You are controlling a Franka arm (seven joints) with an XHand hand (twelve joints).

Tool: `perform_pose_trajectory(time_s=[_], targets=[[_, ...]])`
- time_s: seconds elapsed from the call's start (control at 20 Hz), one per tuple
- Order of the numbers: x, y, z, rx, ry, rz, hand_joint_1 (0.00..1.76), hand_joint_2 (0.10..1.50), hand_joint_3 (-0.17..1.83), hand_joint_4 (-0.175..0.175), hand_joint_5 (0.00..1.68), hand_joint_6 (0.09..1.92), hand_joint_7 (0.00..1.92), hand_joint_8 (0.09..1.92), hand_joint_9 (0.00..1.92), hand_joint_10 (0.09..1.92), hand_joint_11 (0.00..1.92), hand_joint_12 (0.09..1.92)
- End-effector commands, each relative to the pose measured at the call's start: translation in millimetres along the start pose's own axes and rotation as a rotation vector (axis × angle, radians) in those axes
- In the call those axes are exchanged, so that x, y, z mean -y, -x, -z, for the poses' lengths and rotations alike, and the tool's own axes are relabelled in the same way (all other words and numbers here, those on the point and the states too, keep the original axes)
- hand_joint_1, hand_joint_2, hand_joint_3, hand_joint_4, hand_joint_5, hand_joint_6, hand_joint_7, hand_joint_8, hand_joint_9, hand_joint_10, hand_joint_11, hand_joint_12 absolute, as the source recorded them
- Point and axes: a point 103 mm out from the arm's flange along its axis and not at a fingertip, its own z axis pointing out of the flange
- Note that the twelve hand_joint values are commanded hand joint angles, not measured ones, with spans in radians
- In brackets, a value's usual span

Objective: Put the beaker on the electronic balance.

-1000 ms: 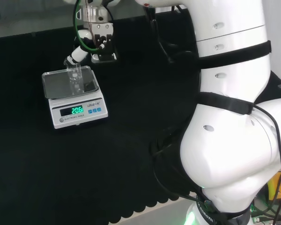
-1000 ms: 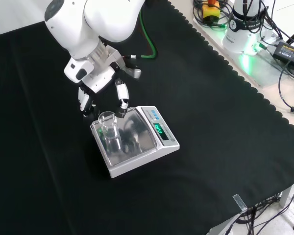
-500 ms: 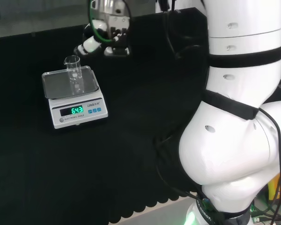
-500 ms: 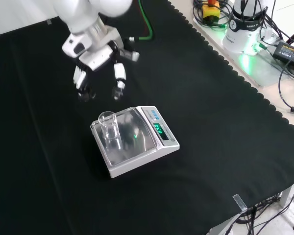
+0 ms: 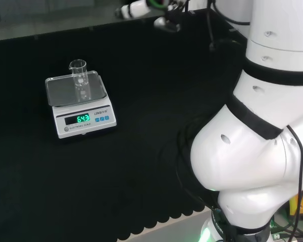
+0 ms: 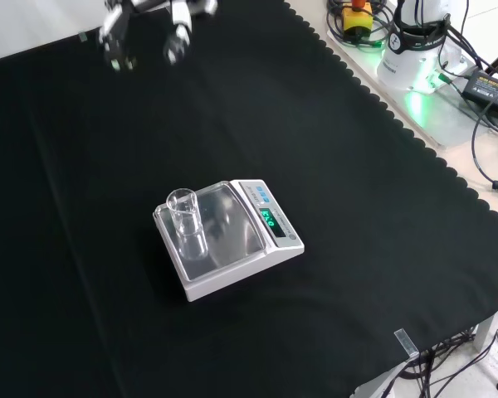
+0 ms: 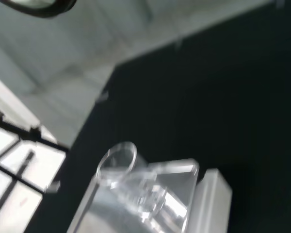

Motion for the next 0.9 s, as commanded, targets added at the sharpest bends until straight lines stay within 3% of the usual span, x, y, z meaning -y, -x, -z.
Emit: perform_pose_trajectory(time_s=[0.05,0.4,0.9], targets=[[59,-12,76,-0.119,0.15,0.014,0.68,0.66,0.49,-0.134,0.48,0.71,0.64,0.92,0.67,0.81,0.65,1.37],[54,-25,72,-0.082,0.162,0.058,0.67,0.67,0.5,-0.135,0.49,0.71,0.65,0.91,0.69,0.81,0.66,1.36],[34,-32,40,-0.072,0.114,0.021,0.66,0.68,0.51,-0.134,0.5,0.71,0.66,0.9,0.69,0.79,0.66,1.36]])
